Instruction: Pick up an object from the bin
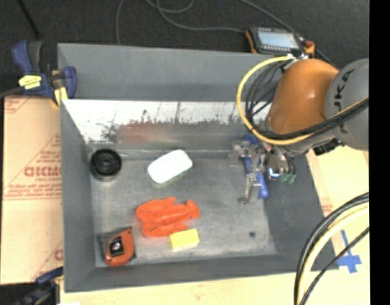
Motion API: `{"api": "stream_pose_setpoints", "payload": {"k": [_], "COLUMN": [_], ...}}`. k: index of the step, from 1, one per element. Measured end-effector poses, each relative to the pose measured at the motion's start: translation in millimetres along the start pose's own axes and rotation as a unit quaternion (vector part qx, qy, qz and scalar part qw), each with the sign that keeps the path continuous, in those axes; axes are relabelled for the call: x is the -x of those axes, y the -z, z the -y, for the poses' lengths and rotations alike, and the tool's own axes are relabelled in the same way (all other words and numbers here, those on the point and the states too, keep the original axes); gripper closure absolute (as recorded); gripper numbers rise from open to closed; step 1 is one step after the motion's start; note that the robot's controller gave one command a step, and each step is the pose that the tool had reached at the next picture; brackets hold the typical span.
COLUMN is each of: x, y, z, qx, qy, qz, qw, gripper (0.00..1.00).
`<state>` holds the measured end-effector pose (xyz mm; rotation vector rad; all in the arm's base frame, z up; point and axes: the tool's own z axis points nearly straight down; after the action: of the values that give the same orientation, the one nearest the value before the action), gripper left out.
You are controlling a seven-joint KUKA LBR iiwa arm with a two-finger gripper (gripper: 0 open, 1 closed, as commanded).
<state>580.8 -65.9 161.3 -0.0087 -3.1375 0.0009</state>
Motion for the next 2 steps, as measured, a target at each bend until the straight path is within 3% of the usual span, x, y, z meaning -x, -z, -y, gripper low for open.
{"api": "stream_pose_setpoints", "payload": {"k": [1,2], "x": [1.7,20.3], "y": [5,-37], "z": [0,-17], "qx": [0.000,-0.001], "qy": [0.001,0.000], "qz": [0.0040,0.0087], "qw": [1.0000,1.0000], "gripper": [0.00,0.00]}}
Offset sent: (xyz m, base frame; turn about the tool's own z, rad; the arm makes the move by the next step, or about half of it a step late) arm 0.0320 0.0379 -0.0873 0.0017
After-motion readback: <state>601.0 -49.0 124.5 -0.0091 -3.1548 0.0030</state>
